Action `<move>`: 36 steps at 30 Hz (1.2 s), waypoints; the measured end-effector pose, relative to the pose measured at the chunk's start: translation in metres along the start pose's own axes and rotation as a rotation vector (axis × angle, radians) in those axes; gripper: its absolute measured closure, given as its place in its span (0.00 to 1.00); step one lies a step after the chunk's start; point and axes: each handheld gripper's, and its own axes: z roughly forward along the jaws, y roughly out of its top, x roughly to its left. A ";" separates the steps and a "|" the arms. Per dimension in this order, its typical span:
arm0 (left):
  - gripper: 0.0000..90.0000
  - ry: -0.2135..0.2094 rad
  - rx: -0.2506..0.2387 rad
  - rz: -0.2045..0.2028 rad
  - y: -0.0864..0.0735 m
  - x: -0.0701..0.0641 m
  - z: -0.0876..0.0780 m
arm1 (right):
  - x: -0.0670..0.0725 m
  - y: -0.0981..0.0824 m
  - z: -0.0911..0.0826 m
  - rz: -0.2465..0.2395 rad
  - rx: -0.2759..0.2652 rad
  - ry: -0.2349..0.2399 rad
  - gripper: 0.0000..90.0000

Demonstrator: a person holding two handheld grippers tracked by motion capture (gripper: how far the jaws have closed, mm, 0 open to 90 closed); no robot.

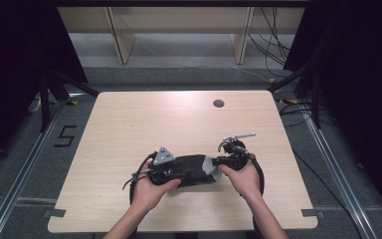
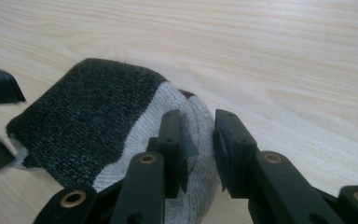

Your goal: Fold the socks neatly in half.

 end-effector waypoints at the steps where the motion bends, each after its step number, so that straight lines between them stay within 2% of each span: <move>1: 0.60 0.005 0.020 0.003 -0.003 0.004 -0.001 | -0.002 -0.001 0.001 -0.020 0.001 -0.002 0.82; 3: 0.61 0.008 0.064 0.012 -0.012 0.006 0.000 | -0.003 -0.002 0.002 -0.019 -0.002 0.003 0.82; 5: 0.62 -0.004 0.081 0.026 -0.016 0.006 0.002 | -0.004 -0.003 0.004 -0.018 0.003 -0.011 0.82; 7: 0.62 0.005 0.080 0.020 -0.019 0.004 0.004 | -0.006 -0.004 0.005 -0.030 0.002 -0.005 0.82; 8: 0.63 -0.002 0.098 0.037 -0.020 0.005 0.005 | -0.008 -0.005 0.007 -0.014 0.016 -0.018 0.82; 10: 0.63 -0.002 0.107 0.042 -0.022 0.004 0.009 | -0.009 -0.006 0.009 -0.016 0.016 -0.023 0.82; 11: 0.63 -0.004 0.113 0.049 -0.023 0.004 0.009 | -0.010 -0.006 0.010 -0.031 0.004 -0.018 0.82; 14: 0.65 -0.006 0.116 0.048 -0.023 0.005 0.010 | -0.010 -0.007 0.012 -0.031 0.007 -0.021 0.82; 15: 0.65 -0.005 0.117 0.048 -0.023 0.006 0.010 | -0.010 -0.007 0.012 -0.025 0.016 -0.039 0.82; 16: 0.65 -0.007 0.117 0.049 -0.023 0.006 0.011 | -0.009 -0.007 0.011 -0.020 0.012 -0.026 0.82; 17: 0.66 -0.005 0.117 0.053 -0.024 0.006 0.011 | -0.011 -0.007 0.012 -0.028 0.012 -0.015 0.82; 19: 0.68 0.000 0.120 0.058 -0.025 0.007 0.012 | -0.012 -0.007 0.014 -0.044 0.007 -0.026 0.82; 21: 0.68 0.004 0.122 0.058 -0.024 0.009 0.014 | -0.011 -0.008 0.013 -0.022 0.011 -0.031 0.82; 23: 0.69 0.006 0.124 0.065 -0.024 0.010 0.014 | -0.011 -0.008 0.014 -0.022 0.017 -0.046 0.82; 24: 0.69 0.007 0.122 0.062 -0.023 0.011 0.014 | -0.012 -0.008 0.013 -0.034 0.013 -0.018 0.82; 28: 0.69 0.015 0.118 0.051 -0.023 0.017 0.016 | -0.011 -0.008 0.014 -0.032 0.015 -0.014 0.82; 29: 0.69 0.019 0.116 0.050 -0.022 0.018 0.016 | -0.010 -0.008 0.014 -0.013 0.018 -0.017 0.82; 32: 0.69 0.030 0.117 0.053 -0.022 0.019 0.017 | -0.011 -0.008 0.016 -0.036 0.012 -0.019 0.82; 36: 0.69 0.029 0.111 0.054 -0.023 0.019 0.017 | -0.010 -0.008 0.017 -0.019 0.015 -0.021 0.82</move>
